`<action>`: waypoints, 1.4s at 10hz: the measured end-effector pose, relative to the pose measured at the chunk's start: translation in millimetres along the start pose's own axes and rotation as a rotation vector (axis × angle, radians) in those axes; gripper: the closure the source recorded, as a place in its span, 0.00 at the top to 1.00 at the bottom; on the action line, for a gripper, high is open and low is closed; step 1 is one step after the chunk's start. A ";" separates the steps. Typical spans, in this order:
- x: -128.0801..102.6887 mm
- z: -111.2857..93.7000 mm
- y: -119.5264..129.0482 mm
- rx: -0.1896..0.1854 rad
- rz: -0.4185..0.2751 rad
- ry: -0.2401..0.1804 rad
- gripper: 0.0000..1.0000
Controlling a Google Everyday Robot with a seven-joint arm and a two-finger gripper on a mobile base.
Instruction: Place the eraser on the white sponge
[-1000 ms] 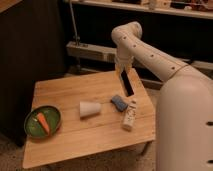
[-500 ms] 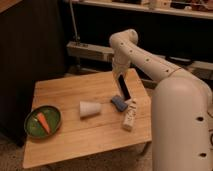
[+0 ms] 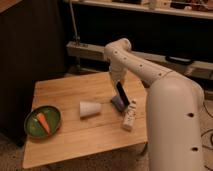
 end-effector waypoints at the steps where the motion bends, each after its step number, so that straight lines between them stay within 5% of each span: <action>1: -1.8 5.9 -2.5 0.004 -0.013 -0.016 0.00; 6: -8.4 28.6 -13.5 0.046 -0.088 -0.085 0.00; 14: -7.5 48.3 -9.6 0.033 -0.112 -0.144 0.00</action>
